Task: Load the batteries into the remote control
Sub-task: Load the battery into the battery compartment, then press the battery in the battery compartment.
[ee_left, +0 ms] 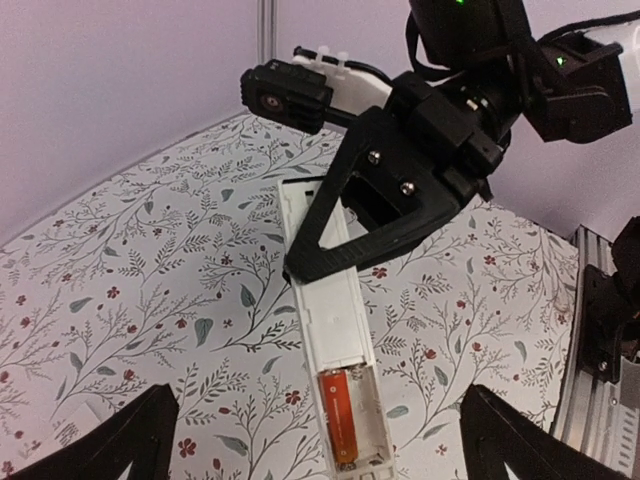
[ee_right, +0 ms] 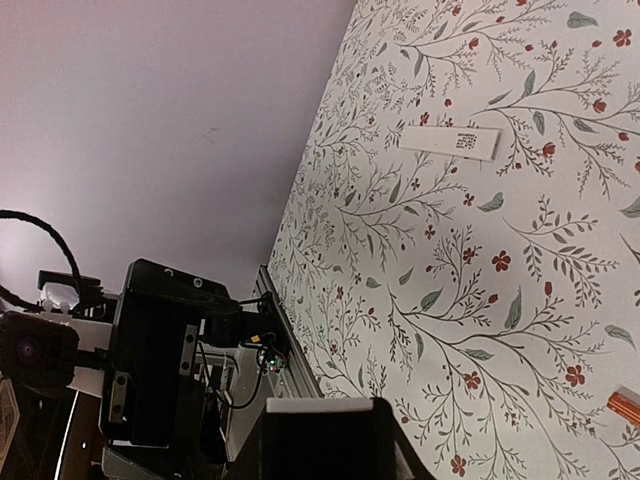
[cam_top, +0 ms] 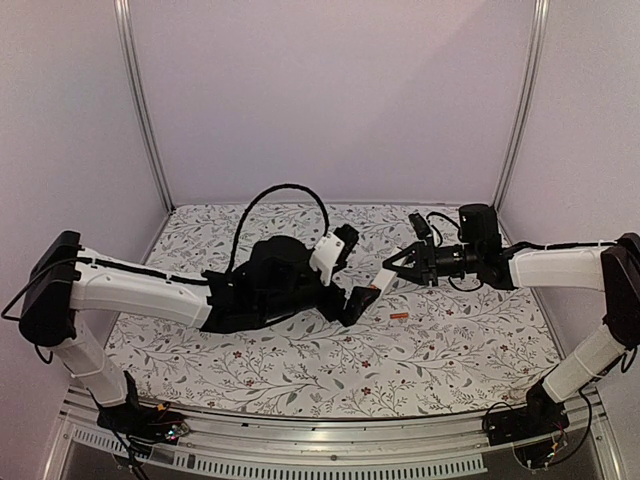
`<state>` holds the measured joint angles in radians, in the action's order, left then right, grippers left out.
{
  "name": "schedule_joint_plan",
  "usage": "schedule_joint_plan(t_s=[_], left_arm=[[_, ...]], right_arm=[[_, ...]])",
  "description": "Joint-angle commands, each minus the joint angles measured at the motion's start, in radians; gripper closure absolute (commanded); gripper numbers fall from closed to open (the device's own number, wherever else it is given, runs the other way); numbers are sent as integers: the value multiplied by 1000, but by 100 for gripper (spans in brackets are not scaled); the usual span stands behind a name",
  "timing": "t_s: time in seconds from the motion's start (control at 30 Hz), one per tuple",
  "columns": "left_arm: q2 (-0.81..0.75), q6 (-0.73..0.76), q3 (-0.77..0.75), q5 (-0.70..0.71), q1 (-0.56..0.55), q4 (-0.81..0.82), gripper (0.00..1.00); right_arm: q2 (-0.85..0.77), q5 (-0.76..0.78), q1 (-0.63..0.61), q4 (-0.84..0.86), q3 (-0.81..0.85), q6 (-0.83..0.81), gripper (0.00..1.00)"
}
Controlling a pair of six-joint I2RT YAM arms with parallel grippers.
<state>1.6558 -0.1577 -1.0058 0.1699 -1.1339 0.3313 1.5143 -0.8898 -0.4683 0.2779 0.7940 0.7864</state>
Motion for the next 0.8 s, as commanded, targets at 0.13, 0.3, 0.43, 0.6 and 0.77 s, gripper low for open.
schedule_joint_plan(t_s=[0.13, 0.3, 0.43, 0.6, 0.77], left_arm=[[-91, -387, 103, 81, 27, 55, 0], [-89, -603, 169, -92, 74, 166, 1], [-45, -742, 189, -135, 72, 274, 1], [7, -833, 185, -152, 71, 349, 1], [50, -886, 148, -162, 69, 365, 0]], right_arm=[[-11, 32, 6, 20, 25, -1, 100], [-39, 71, 5, 21, 25, -5, 100], [-56, 99, 5, 46, 25, 5, 100], [-49, 90, 4, 87, 34, 33, 100], [-43, 83, 0, 107, 36, 45, 100]])
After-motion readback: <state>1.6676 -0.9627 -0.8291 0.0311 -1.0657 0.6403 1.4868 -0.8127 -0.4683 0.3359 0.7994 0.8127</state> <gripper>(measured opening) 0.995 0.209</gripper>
